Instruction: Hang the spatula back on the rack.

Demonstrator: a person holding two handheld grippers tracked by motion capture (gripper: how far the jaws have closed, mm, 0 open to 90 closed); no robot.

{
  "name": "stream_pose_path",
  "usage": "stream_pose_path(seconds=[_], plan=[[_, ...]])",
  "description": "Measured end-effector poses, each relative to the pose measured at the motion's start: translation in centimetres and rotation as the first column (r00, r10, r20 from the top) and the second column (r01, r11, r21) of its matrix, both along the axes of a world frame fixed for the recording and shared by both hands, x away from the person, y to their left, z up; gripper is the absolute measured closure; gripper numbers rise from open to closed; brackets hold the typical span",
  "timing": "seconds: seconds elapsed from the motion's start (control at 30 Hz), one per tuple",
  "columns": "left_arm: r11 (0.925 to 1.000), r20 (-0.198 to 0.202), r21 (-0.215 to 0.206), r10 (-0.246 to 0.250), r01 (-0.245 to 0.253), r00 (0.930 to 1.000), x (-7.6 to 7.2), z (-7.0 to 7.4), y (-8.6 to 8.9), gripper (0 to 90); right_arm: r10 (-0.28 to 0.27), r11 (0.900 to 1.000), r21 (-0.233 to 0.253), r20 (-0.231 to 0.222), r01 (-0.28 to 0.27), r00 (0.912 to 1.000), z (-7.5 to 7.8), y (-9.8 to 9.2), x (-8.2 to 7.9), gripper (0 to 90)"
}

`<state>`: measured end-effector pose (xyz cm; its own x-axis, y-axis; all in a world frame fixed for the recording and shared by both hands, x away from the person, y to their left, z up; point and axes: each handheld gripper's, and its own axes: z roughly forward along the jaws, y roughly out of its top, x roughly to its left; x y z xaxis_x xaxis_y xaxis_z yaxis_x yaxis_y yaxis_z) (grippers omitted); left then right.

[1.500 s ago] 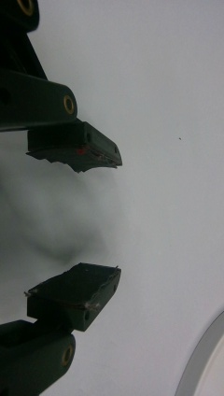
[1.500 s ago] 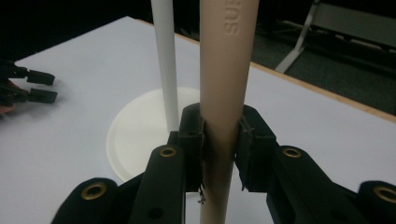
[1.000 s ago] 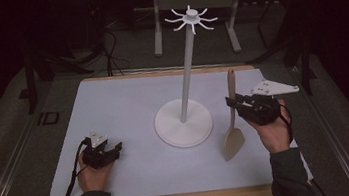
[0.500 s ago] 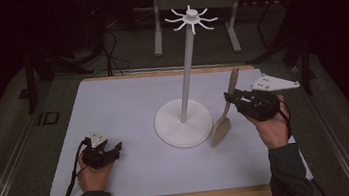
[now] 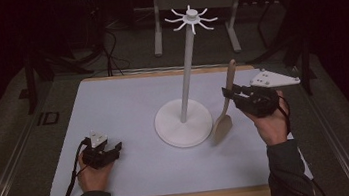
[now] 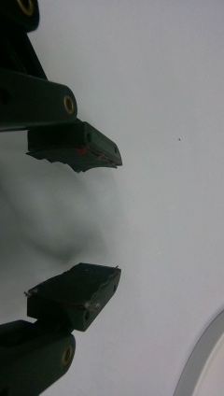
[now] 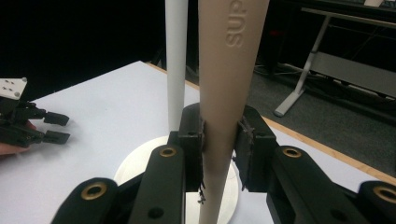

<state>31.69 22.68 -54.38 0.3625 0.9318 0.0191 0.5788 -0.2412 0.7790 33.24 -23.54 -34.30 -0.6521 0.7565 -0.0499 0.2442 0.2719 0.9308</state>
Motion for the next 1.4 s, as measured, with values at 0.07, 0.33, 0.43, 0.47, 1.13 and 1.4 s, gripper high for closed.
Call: stream_pose_path(seconds=[0.07, 0.33, 0.43, 0.47, 1.13, 1.4], plan=[[1.0, 0.0, 0.0, 0.0, 0.0, 1.0, 0.0, 0.0, 0.0, 40.6, 0.0, 1.0, 0.003, 0.004, 0.0, 1.0, 0.2, 0.0, 0.0, 73.9], [1.0, -0.001, 0.0, -0.001, 0.001, 1.0, 0.0, 0.0, 0.0, 40.6, 0.005, 1.0, 0.007, 0.011, -0.005, 0.9999, 0.5, 0.3, 0.1, 73.9], [1.0, 0.0, -0.002, 0.001, -0.001, 1.0, 0.0, 0.0, 0.0, 40.5, 0.006, 1.0, 0.007, 0.013, -0.006, 0.9999, 0.7, 0.3, 0.1, 73.9], [1.0, 0.0, -0.002, 0.001, -0.001, 1.0, 0.0, 0.0, 0.0, 40.5, 0.006, 1.0, 0.008, 0.014, -0.006, 0.9999, 0.7, 0.4, 0.1, 73.9], [1.0, -0.001, -0.003, 0.001, -0.001, 1.0, 0.0, 0.0, 0.0, 40.5, 0.025, 1.0, 0.009, 0.032, -0.025, 0.9992, 2.0, 1.3, 0.4, 73.9], [1.0, -0.001, -0.003, -0.001, 0.001, 1.0, 0.0, 0.0, 0.1, 40.5, 0.03, 1.0, 0.009, 0.044, -0.03, 0.9986, 2.7, 1.6, 0.4, 73.9]])
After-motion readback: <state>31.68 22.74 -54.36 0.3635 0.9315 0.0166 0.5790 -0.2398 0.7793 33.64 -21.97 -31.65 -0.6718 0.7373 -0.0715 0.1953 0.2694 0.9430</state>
